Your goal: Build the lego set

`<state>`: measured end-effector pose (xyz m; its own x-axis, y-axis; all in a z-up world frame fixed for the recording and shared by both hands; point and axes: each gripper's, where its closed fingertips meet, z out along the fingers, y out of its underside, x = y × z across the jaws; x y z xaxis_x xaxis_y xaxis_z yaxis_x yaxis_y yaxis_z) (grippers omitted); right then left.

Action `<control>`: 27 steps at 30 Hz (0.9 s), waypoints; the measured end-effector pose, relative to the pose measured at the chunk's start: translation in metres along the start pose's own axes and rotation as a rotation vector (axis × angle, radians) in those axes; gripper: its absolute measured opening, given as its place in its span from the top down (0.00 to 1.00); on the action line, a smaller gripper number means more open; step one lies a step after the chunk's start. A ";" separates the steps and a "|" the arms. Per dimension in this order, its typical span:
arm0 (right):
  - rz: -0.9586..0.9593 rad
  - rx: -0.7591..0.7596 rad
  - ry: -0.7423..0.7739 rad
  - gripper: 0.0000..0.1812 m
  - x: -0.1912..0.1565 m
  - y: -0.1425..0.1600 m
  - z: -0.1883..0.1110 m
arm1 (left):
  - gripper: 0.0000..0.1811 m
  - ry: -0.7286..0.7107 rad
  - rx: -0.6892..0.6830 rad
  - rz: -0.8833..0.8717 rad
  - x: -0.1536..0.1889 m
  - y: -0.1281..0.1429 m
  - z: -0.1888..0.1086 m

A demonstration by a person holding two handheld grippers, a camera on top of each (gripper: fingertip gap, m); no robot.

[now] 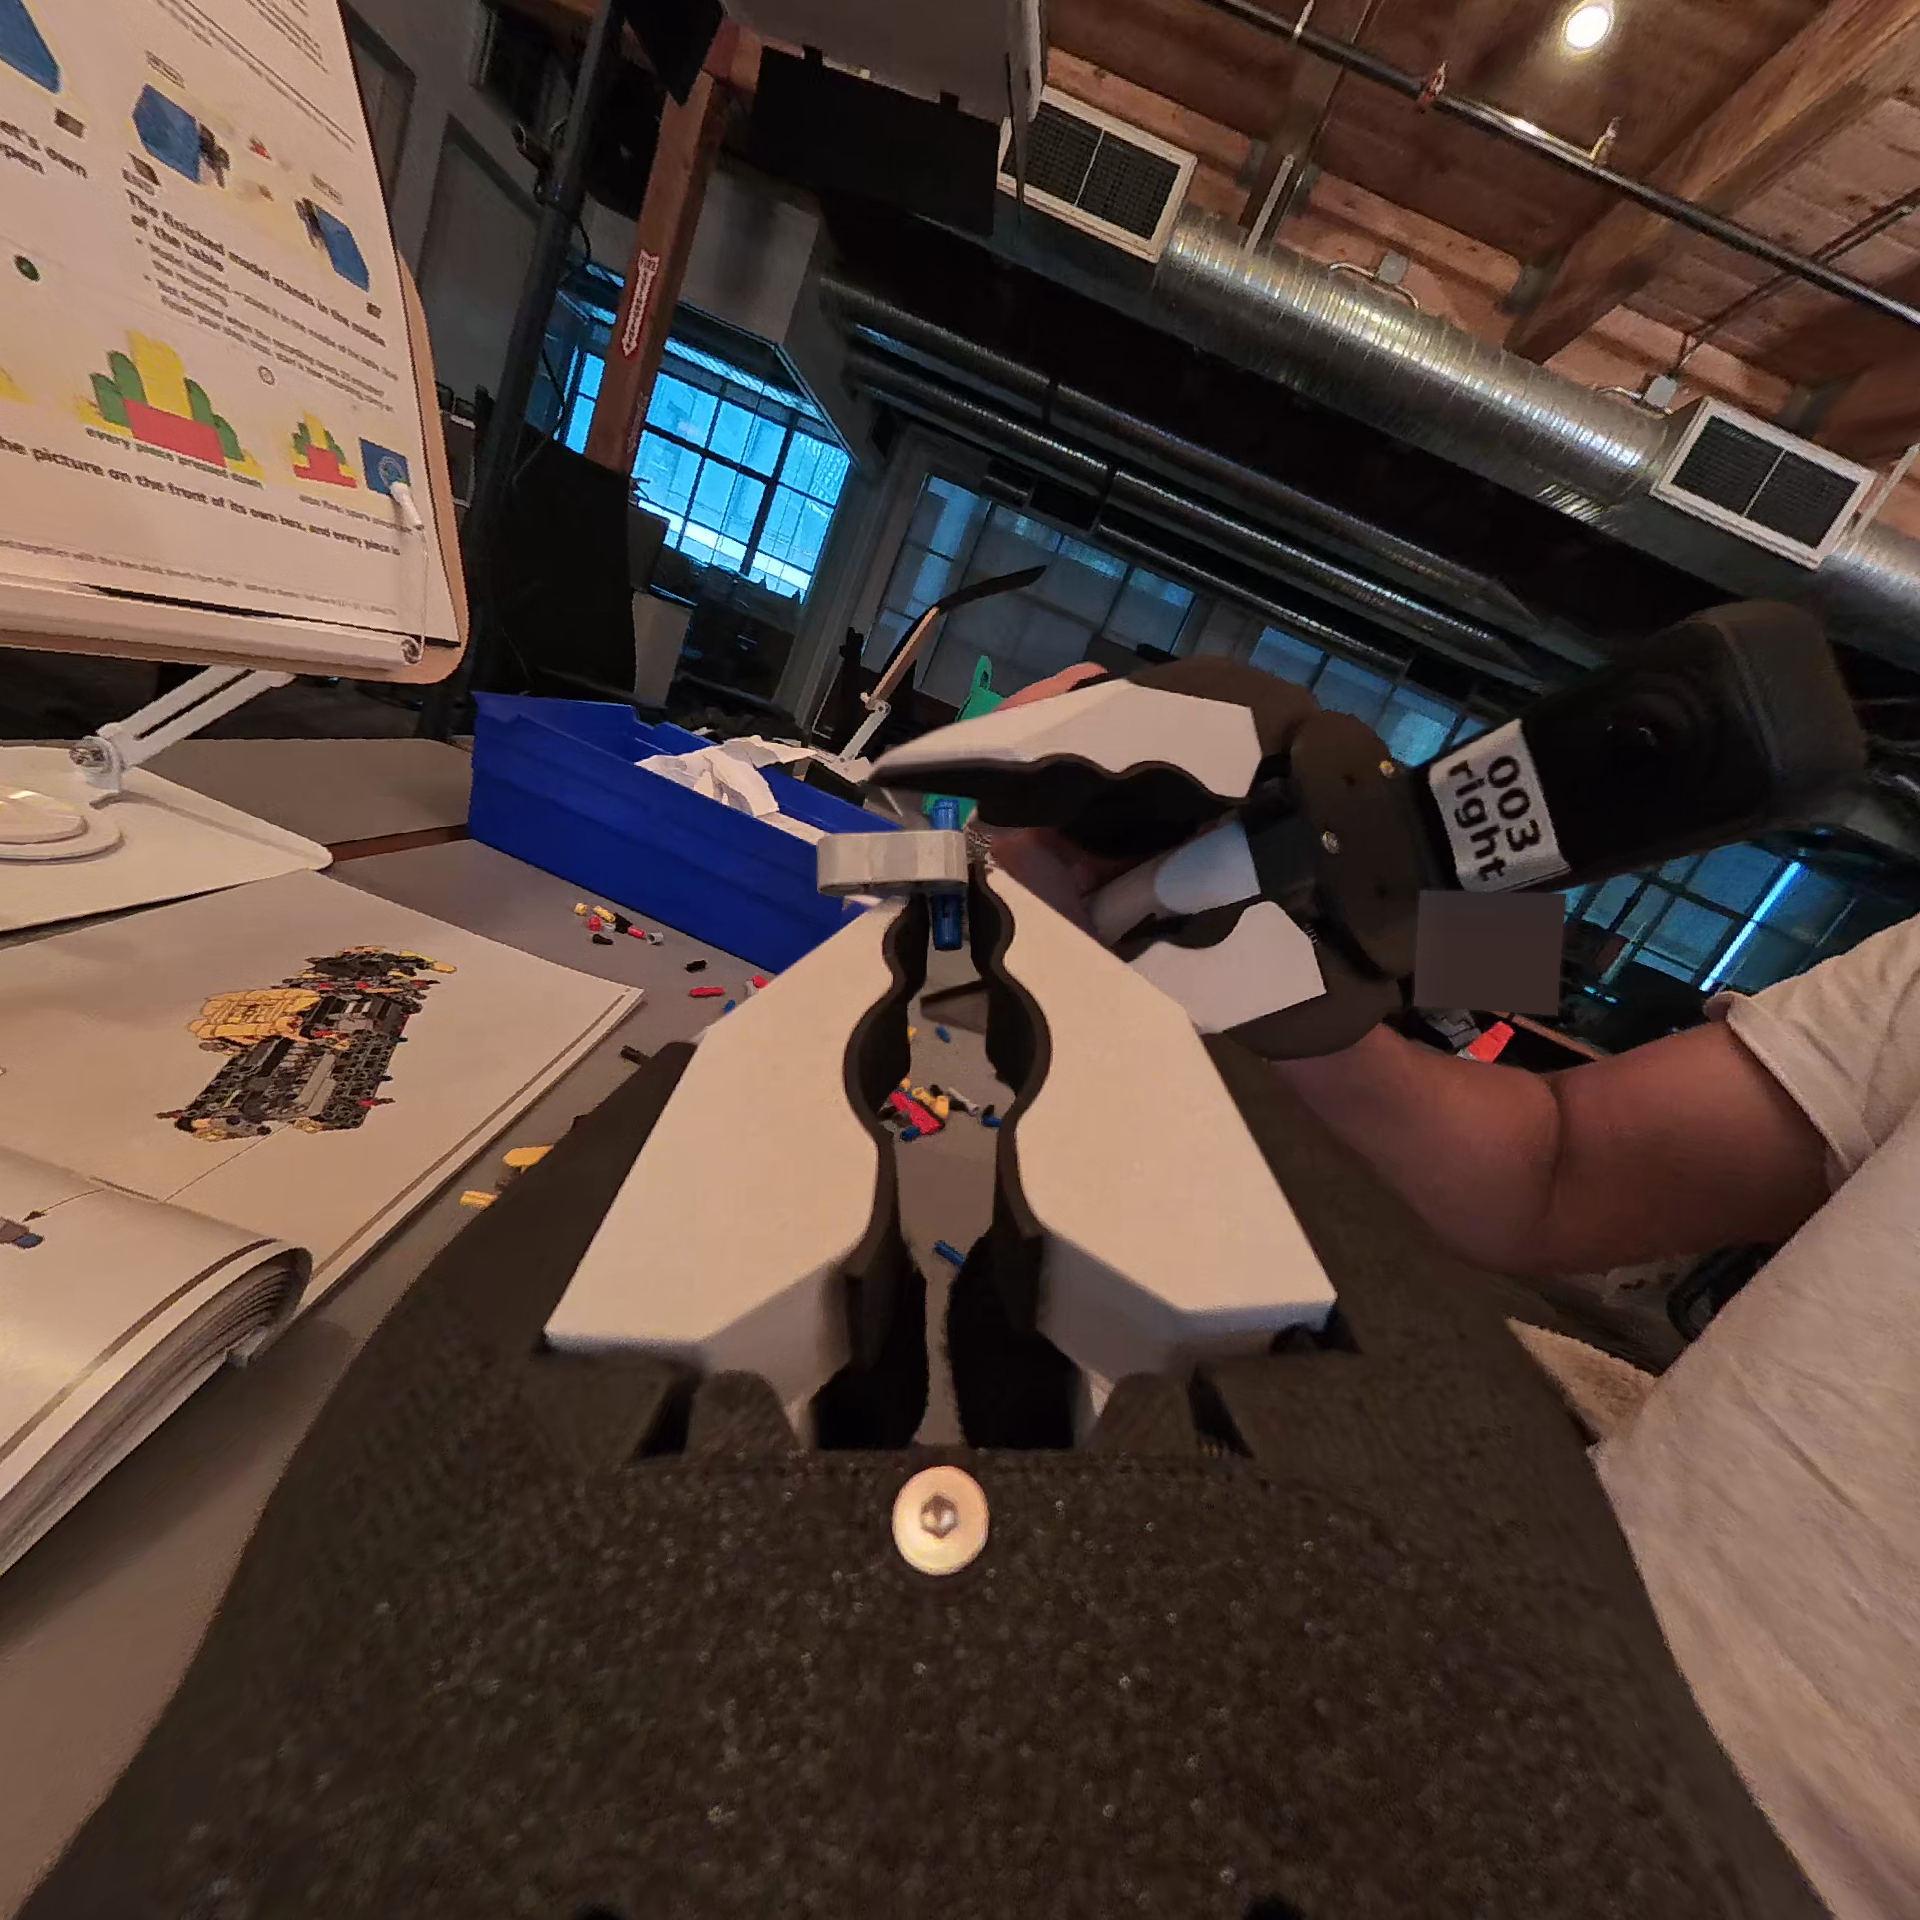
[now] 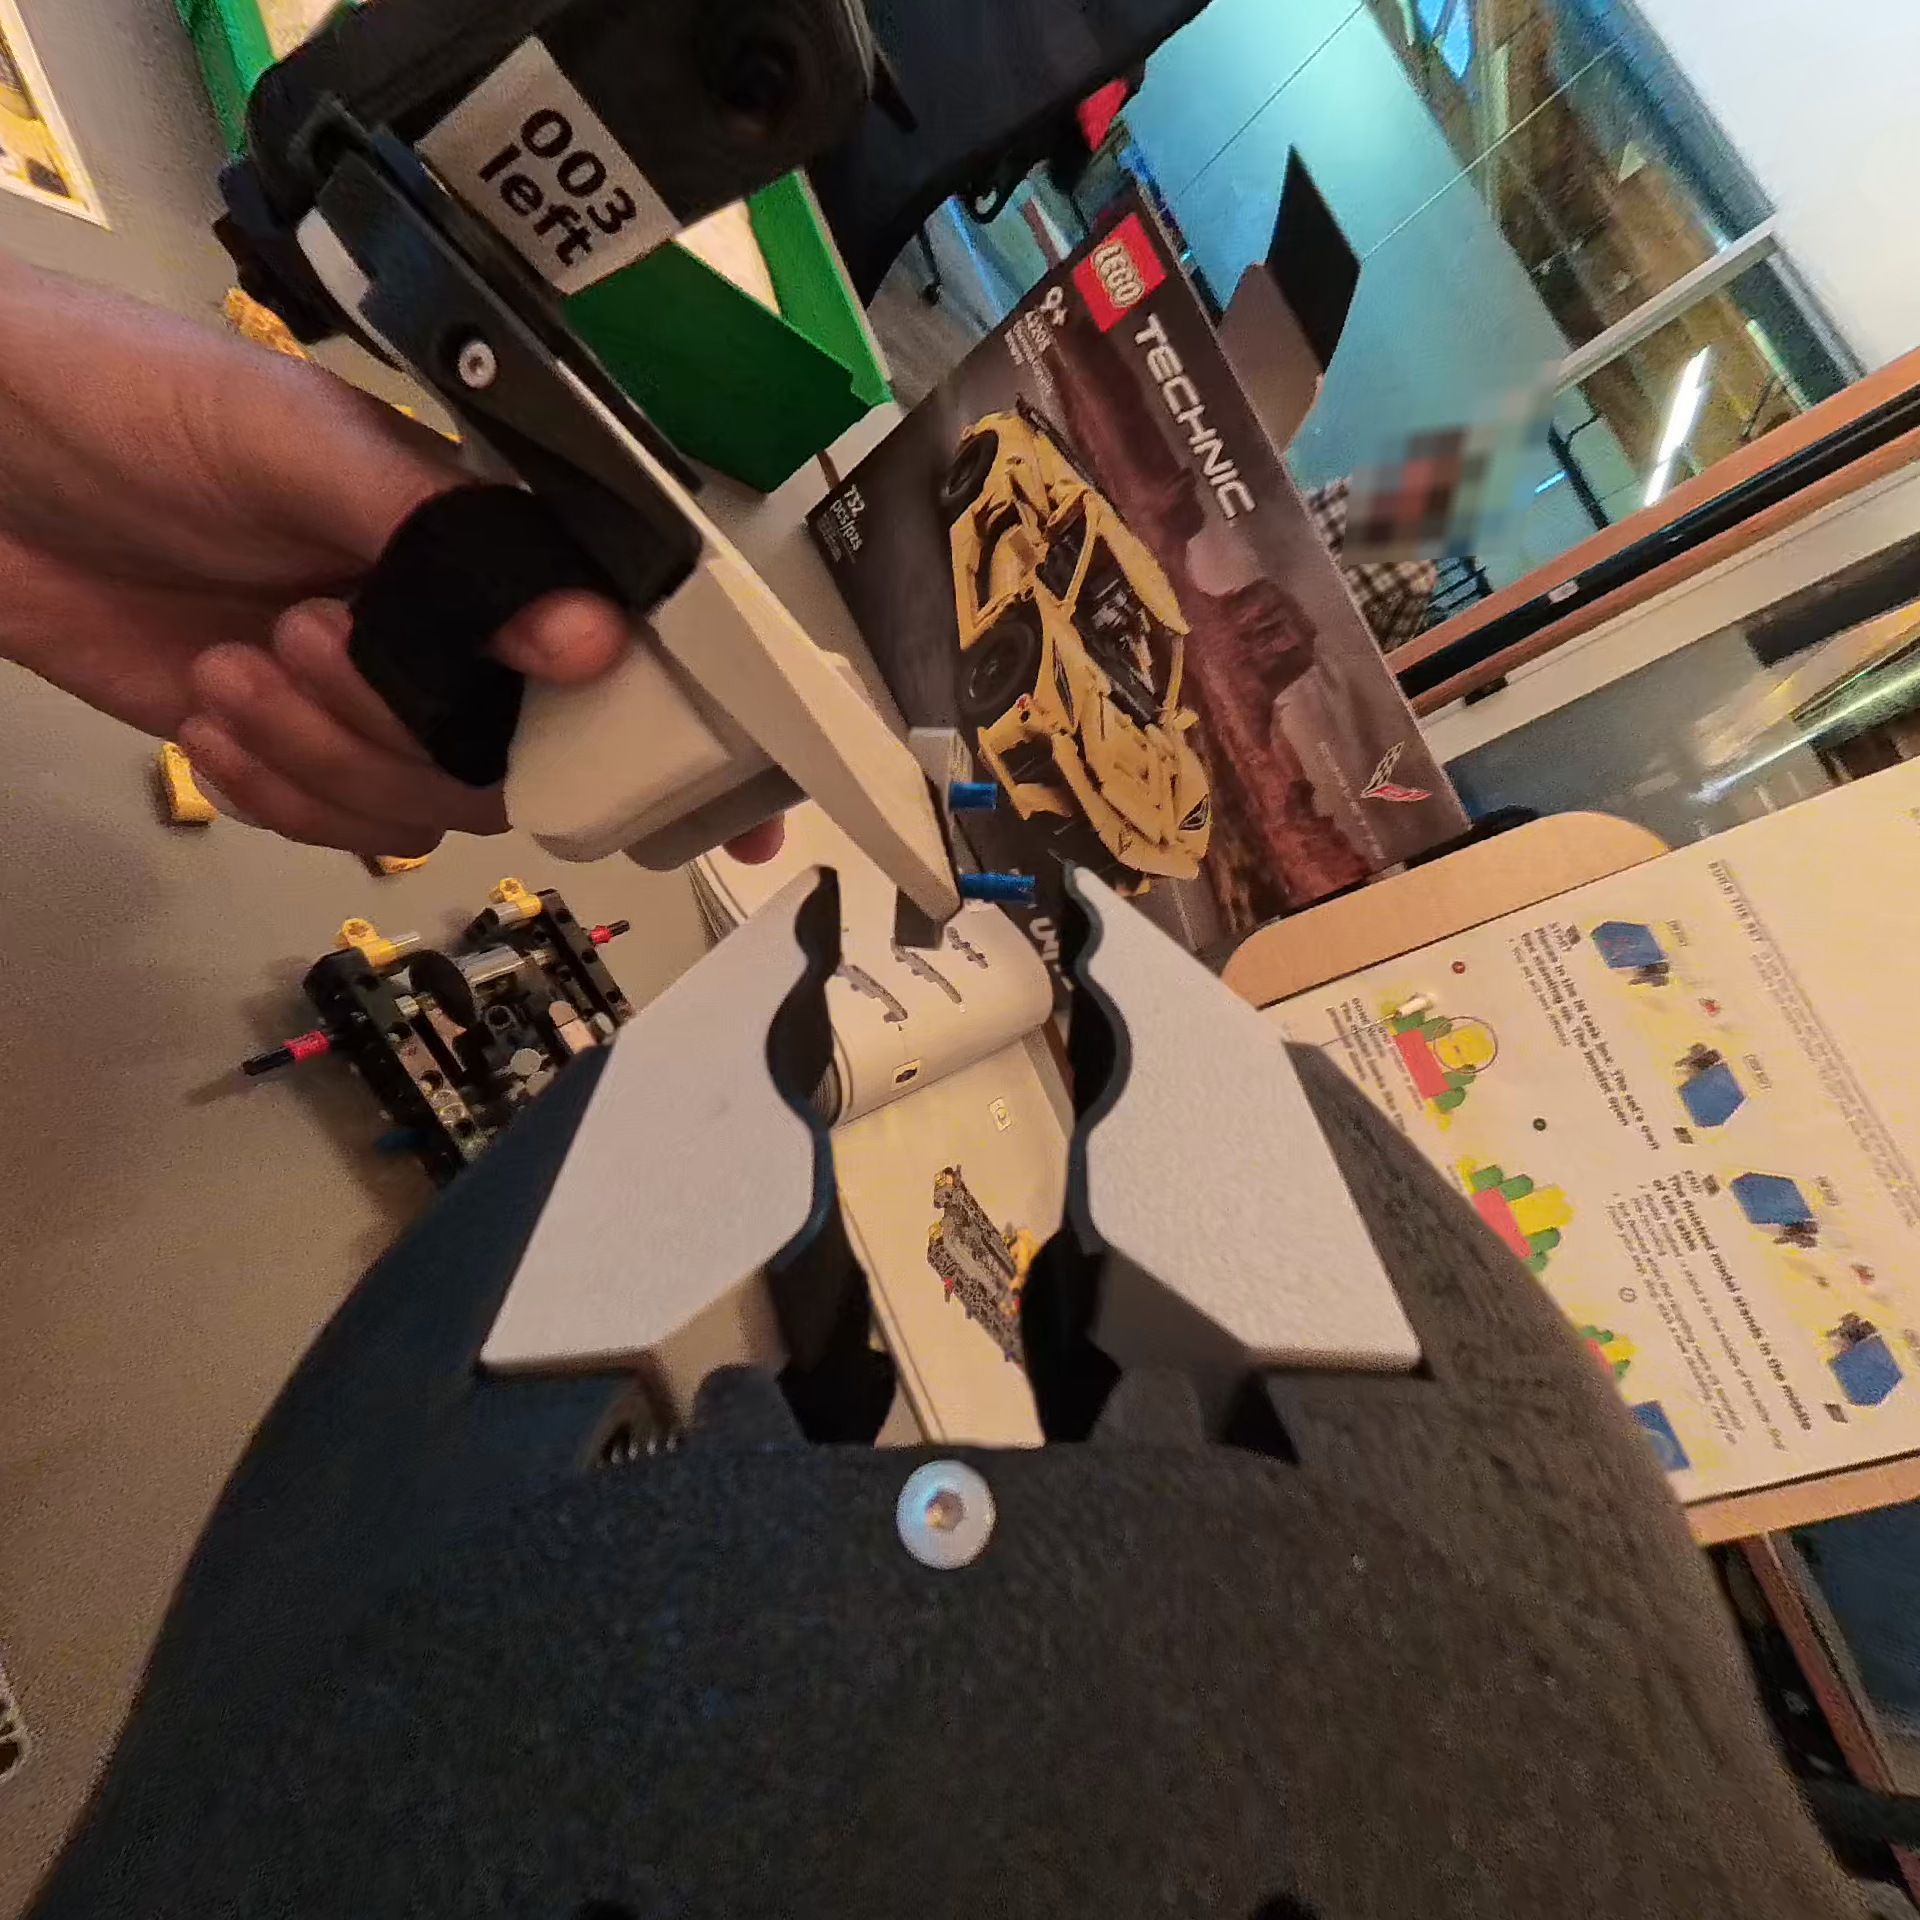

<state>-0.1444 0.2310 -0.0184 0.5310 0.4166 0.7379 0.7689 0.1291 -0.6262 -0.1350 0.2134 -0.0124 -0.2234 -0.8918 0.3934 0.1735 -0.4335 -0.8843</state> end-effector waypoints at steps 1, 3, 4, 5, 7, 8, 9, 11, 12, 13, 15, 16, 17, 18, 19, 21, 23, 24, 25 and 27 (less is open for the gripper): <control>-0.005 -0.007 -0.019 0.80 -0.003 0.001 0.000 | 0.97 -0.005 -0.004 0.005 0.000 0.001 0.000; 0.004 -0.030 -0.047 0.75 -0.009 0.004 0.002 | 0.96 -0.017 -0.004 -0.003 -0.003 0.003 0.000; 0.013 -0.031 -0.059 0.72 -0.012 0.003 0.003 | 0.96 -0.015 0.006 -0.015 -0.004 0.002 0.000; 0.027 -0.031 -0.063 0.70 -0.014 0.002 0.004 | 0.96 -0.016 0.016 -0.021 -0.004 0.001 -0.001; 0.062 -0.036 -0.077 0.67 -0.017 0.002 0.005 | 0.96 -0.018 0.027 -0.028 -0.005 0.001 -0.001; 0.082 -0.026 -0.075 0.67 -0.017 0.000 0.005 | 0.97 -0.015 0.034 -0.029 -0.005 0.001 -0.002; 0.093 -0.023 -0.076 0.68 -0.017 0.000 0.005 | 0.97 -0.012 0.034 -0.028 -0.004 0.001 -0.002; 0.098 -0.030 -0.092 0.69 -0.017 0.002 0.004 | 0.97 -0.010 0.028 -0.027 -0.004 0.002 -0.001; 0.093 -0.031 -0.099 0.69 -0.018 0.002 0.003 | 0.97 -0.008 0.028 -0.024 -0.004 0.003 -0.001; 0.090 -0.030 -0.122 0.72 -0.022 0.002 0.003 | 0.97 -0.008 0.032 -0.021 -0.004 0.002 -0.001; 0.056 -0.054 -0.104 0.74 -0.021 0.005 0.003 | 0.97 -0.007 0.026 -0.006 -0.004 0.004 -0.001; 0.039 -0.044 -0.085 0.76 -0.018 0.002 0.002 | 0.97 0.001 0.031 -0.001 -0.002 0.002 -0.001; 0.061 -0.032 -0.088 0.75 -0.018 -0.001 0.002 | 0.97 0.005 0.041 0.006 0.000 0.000 -0.002; 0.082 -0.026 -0.098 0.76 -0.017 -0.002 0.002 | 0.97 0.006 0.043 0.010 0.000 -0.001 -0.002; 0.080 -0.025 -0.094 0.77 -0.015 -0.002 0.002 | 0.97 0.004 0.041 0.016 0.000 -0.001 -0.002; 0.102 -0.005 -0.105 0.78 -0.013 -0.005 0.000 | 0.97 0.011 0.047 0.031 0.003 -0.003 -0.002; 0.146 0.018 -0.123 0.77 -0.009 -0.008 -0.005 | 0.96 0.025 0.047 0.059 0.008 -0.005 -0.002; 0.160 0.024 -0.114 0.76 -0.005 -0.007 -0.007 | 0.96 0.019 0.044 0.082 0.008 -0.006 -0.002; 0.186 0.027 -0.108 0.74 -0.002 -0.005 -0.010 | 0.96 0.003 0.033 0.114 0.008 -0.005 -0.002; 0.291 0.038 -0.156 0.72 -0.005 0.001 -0.015 | 0.97 -0.052 0.008 0.237 0.005 -0.002 -0.003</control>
<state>-0.1411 0.2160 -0.0187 0.6630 0.5733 0.4814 0.5777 0.0172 -0.8161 -0.1393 0.2108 -0.0093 -0.1262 -0.9741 0.1876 0.2225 -0.2120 -0.9516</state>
